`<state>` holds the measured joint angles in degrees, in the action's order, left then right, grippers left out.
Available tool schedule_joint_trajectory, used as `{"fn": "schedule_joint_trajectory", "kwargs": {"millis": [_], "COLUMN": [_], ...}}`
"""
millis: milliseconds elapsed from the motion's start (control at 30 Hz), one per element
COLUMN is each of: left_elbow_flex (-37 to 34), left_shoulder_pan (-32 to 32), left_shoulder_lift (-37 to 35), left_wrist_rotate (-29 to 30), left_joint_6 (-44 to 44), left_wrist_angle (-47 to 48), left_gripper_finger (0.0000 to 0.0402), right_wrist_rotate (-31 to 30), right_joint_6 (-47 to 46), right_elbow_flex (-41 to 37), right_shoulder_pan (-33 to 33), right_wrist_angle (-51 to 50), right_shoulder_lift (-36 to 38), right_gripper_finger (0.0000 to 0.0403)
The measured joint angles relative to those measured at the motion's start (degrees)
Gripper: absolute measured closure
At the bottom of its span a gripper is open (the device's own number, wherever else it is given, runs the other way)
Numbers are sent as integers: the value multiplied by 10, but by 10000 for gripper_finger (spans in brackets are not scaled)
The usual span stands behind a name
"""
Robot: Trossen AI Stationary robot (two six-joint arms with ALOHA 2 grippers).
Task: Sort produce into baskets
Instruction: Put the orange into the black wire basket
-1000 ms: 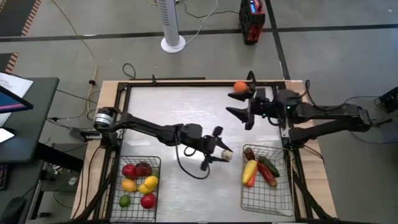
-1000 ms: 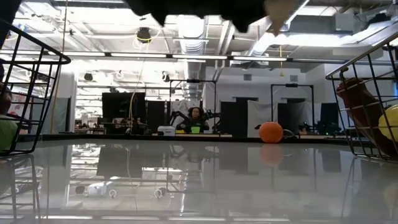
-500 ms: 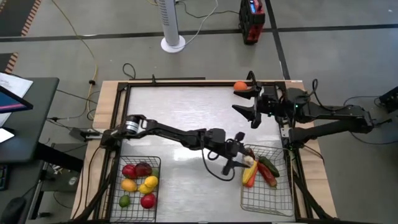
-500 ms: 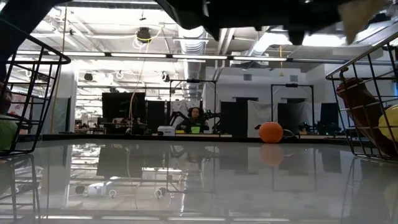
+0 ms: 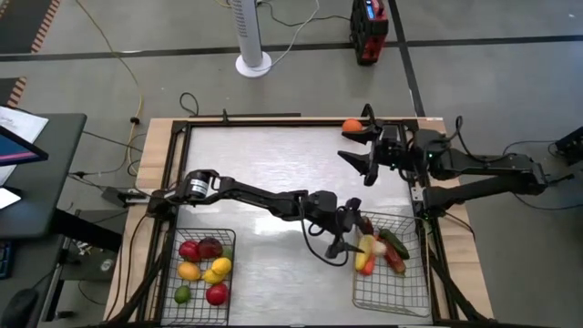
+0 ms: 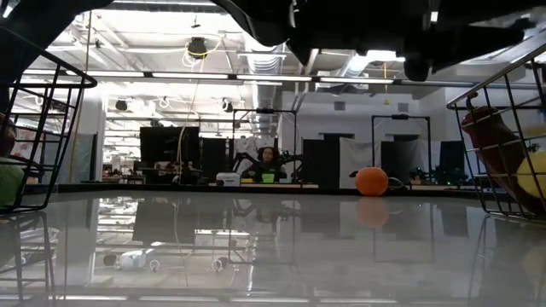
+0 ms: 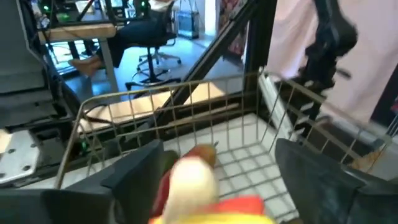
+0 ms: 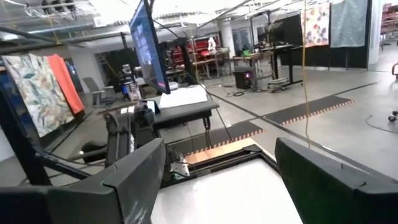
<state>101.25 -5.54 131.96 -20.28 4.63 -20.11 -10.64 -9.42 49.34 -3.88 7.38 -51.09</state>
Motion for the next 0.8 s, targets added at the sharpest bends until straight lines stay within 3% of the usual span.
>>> {"fn": "schedule_joint_trajectory", "kwargs": {"millis": [200, 367, 567, 800], "left_elbow_flex": [-5, -85, -187, -217], "left_shoulder_pan": [28, 75, 136, 180], "left_shoulder_lift": [-29, -61, -107, -129], "left_wrist_rotate": [13, 15, 51, 129], "left_joint_6": [55, 25, -39, -16], "left_wrist_angle": [92, 47, -72, -67], "left_gripper_finger": [82, 82, 81, 81], "right_wrist_rotate": [-41, -94, -104, -60], "right_joint_6": [-22, -56, -57, -56], "right_elbow_flex": [0, -2, -62, -148], "right_shoulder_pan": [-20, -55, -113, -258], "right_wrist_angle": [-76, -175, -139, -106], "right_shoulder_lift": [0, -7, -18, -35], "right_gripper_finger": [72, 72, 72, 72]}}
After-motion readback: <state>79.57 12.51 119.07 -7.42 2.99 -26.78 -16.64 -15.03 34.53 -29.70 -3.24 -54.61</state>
